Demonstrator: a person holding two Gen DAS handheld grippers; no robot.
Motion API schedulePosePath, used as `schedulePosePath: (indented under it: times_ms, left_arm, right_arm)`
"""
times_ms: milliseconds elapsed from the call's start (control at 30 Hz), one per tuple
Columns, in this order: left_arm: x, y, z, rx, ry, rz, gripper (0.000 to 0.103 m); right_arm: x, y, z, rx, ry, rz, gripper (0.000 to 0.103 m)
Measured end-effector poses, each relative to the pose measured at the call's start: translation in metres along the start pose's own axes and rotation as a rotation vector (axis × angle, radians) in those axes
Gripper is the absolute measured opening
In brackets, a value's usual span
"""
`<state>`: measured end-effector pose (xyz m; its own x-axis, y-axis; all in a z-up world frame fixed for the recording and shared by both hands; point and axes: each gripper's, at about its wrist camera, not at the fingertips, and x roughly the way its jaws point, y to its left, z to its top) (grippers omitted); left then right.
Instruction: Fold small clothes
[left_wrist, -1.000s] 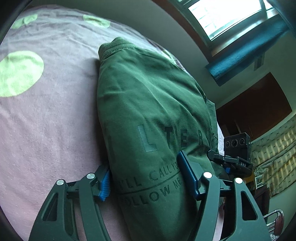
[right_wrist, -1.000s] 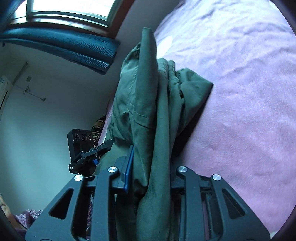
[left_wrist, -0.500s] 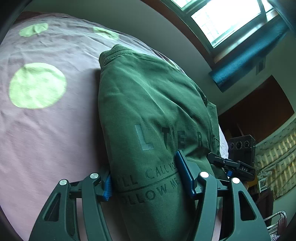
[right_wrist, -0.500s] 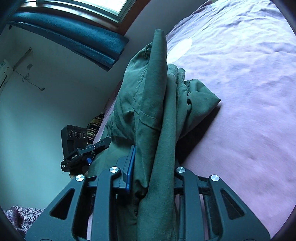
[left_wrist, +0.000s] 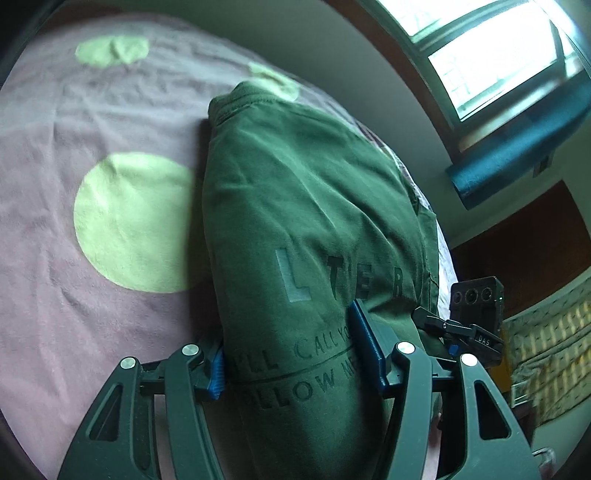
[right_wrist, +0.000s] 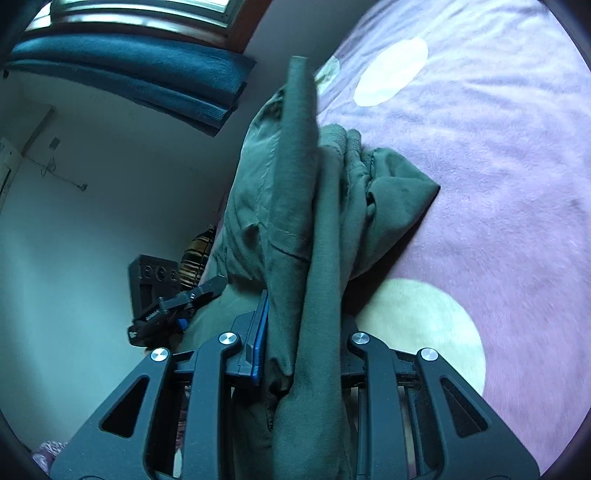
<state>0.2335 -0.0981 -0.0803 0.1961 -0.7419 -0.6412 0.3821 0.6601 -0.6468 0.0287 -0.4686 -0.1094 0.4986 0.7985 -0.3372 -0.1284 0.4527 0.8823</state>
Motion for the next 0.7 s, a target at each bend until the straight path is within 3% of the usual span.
schedulePosePath:
  times_ms: [200,267,367,567,633,700]
  left_arm:
    - [0.001,-0.004,-0.007,-0.005,-0.026,-0.016,0.063]
    - [-0.004,-0.004,-0.011,-0.025,-0.018,-0.031,0.068]
    - [-0.016,0.001,-0.025,-0.046,-0.021,-0.056,0.076]
    - [-0.042,-0.005,-0.064,-0.066,-0.016,-0.094,0.079]
    - [-0.045,-0.011,-0.073,-0.03,-0.018,-0.06,0.078]
    - [-0.04,-0.022,-0.079,0.029,-0.017,-0.005,0.069]
  right_arm:
    - [-0.01,-0.009,-0.007,0.068,0.0,0.043,0.031]
    - [-0.019,-0.004,-0.011,0.066,-0.007,0.031,0.047]
    - [-0.037,0.003,-0.026,0.075,-0.024,0.032,0.062]
    - [-0.053,0.019,-0.066,0.023,0.002,-0.045,0.072]
    - [-0.052,0.025,-0.077,-0.024,0.013,-0.087,0.072]
    - [-0.05,0.031,-0.082,-0.054,0.012,-0.136,0.069]
